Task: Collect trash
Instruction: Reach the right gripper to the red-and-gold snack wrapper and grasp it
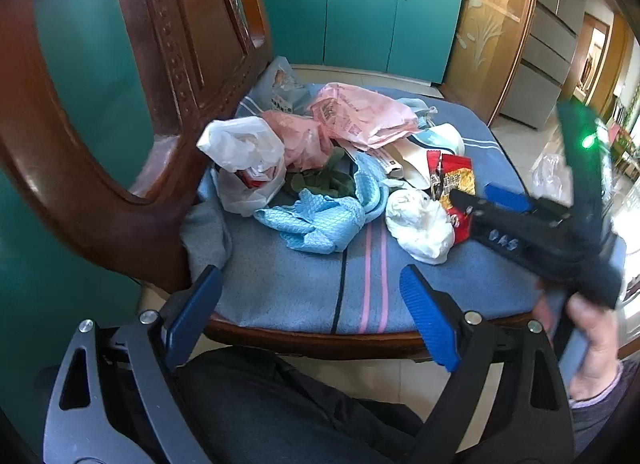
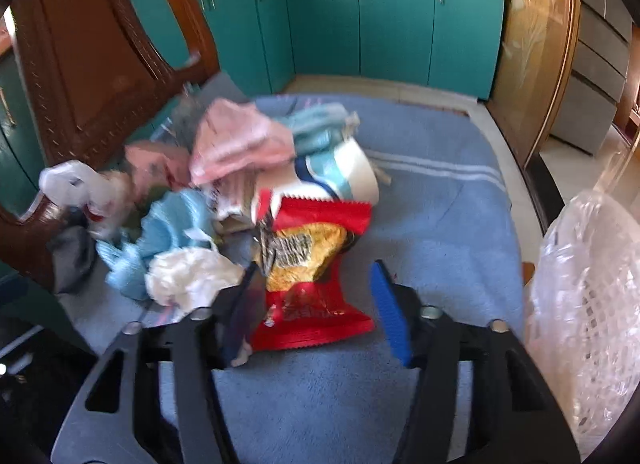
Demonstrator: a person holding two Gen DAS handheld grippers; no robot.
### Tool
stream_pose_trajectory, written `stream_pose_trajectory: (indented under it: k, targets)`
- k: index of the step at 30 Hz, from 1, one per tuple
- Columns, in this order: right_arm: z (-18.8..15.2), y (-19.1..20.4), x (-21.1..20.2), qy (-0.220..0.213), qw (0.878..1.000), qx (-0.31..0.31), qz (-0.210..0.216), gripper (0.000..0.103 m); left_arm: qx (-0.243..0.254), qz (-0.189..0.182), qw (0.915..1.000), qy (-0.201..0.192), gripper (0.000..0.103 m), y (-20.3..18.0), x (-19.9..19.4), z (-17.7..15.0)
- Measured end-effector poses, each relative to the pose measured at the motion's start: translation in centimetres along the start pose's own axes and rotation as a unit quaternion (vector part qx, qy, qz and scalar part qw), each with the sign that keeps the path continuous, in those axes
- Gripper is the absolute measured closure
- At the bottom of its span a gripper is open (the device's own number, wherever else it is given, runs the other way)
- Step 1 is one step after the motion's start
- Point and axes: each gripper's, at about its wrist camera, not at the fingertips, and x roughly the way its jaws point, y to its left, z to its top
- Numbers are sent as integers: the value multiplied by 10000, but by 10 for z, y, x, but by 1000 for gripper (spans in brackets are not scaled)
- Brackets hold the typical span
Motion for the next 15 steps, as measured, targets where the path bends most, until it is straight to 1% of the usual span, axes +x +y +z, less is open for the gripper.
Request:
stream_pose_trajectory:
  k: [2,4,5,6,7,9,11,13,15]
  targets:
    - [-6,-2,2,111,9998,76,175,79,-35,-208,9997,90,13,-2,6,3]
    - [-9,-6,-4,90,9998,110,168,80,23,-322,9994,135,13,-9,12,6]
    - [-12,-9,-13,37,9998,124,156,80,98,-353,9992,151,15,-15,15,8]
    - [-13,-11,-22,-34,9998,126,121,80,157,-366,9991,168,22,-20,18,9]
    - [-12,-14,-23,-96,9999,109,54,80,224,-421,9986,208,24,-27,22,11]
    - [-12,-25,-42,-301,9994,124,-152,80,271,-571,9977,247,24,-38,28,15]
    - [-11,-36,-58,-450,9985,205,-221,80,309,-732,9964,298,23,-49,34,19]
    - [-9,-47,-75,-599,9973,300,-299,80,367,-895,9944,428,22,-64,45,24]
    - [-9,-55,-87,-687,9963,331,-385,80,407,-880,9940,505,18,-75,56,27]
